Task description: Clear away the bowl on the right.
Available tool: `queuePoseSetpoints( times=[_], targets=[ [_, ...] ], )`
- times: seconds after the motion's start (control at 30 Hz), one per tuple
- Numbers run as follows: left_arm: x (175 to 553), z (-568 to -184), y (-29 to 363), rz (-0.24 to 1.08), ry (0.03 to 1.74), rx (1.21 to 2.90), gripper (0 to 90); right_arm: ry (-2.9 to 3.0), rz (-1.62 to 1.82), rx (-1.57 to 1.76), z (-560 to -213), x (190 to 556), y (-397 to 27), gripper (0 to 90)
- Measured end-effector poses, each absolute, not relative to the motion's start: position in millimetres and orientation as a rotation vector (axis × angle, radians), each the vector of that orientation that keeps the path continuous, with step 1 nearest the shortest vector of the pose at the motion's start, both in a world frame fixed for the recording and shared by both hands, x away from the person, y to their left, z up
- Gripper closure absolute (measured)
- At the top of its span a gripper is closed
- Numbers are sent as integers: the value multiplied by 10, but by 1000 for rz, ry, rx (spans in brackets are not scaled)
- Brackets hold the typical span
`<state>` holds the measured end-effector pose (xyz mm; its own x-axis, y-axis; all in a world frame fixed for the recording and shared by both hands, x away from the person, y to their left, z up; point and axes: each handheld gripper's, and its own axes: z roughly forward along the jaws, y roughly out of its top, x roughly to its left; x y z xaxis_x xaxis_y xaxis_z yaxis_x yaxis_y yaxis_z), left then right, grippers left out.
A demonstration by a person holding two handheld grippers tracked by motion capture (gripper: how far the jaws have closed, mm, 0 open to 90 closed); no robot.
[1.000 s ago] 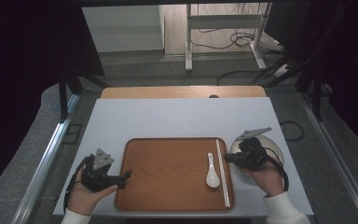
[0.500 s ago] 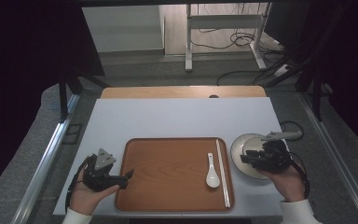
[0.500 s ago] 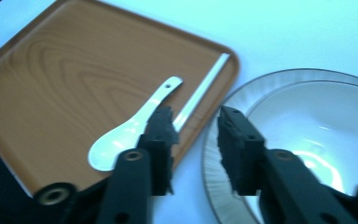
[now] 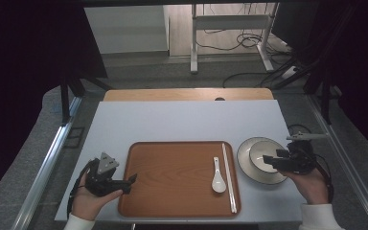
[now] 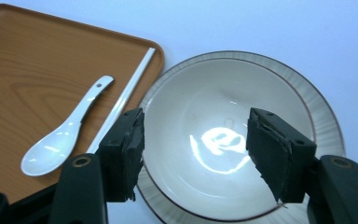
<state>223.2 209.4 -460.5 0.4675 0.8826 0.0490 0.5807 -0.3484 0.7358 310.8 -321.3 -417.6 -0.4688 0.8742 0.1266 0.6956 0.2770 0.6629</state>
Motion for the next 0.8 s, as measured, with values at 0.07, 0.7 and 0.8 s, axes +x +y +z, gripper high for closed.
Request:
queuePoseSetpoints(
  times=[0.07,0.7,0.8],
  targets=[
    [2238,-4606,2092,593,1212,2060,95,2273,975,1454,-4168,3117,-3231,370],
    [2242,-4660,2033,571,1197,2092,95,2198,851,1618,-4355,3351,-3521,379],
    [2239,-4663,2018,573,1199,2086,95,2189,844,1642,-4383,3431,-3529,399]
  ],
)
